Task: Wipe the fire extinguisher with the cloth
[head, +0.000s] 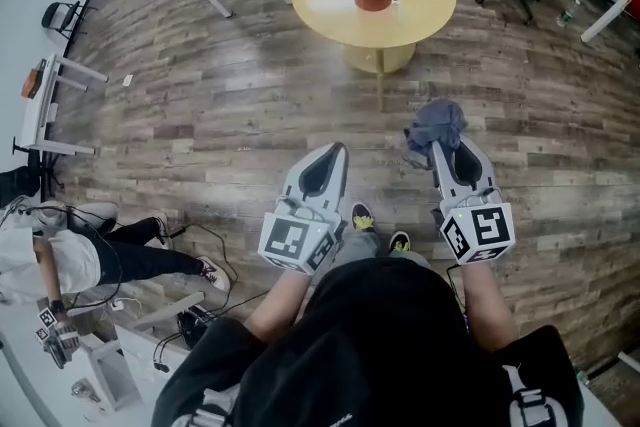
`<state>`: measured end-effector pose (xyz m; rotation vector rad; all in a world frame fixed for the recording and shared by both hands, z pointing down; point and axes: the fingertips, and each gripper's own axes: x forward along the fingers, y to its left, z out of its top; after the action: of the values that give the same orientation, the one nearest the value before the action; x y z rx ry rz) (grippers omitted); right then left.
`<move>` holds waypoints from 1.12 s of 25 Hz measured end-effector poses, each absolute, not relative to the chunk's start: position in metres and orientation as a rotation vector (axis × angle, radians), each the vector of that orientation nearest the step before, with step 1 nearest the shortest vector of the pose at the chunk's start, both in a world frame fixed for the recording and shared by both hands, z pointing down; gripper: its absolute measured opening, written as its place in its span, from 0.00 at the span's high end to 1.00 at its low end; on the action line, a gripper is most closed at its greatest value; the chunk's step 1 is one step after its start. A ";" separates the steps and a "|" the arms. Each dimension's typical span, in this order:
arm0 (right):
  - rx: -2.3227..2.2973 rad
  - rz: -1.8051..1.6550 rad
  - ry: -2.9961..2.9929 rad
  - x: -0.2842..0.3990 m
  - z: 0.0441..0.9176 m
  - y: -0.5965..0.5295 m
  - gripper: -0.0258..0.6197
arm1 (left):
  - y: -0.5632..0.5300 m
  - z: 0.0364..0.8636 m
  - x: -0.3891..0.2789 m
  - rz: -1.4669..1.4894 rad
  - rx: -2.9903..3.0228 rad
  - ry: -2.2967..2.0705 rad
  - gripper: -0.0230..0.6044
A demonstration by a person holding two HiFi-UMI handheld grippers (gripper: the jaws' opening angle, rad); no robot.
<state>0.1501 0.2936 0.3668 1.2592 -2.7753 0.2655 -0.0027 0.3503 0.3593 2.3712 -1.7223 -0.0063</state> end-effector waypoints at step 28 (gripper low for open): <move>1.185 0.275 -2.845 0.143 0.370 0.024 0.82 | 0.089 0.368 -0.011 0.057 2.330 -1.782 0.92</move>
<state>0.1427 0.0243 0.3705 1.1848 -2.8445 0.2750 -0.0110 0.0892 0.3681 2.3300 -1.7821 0.0569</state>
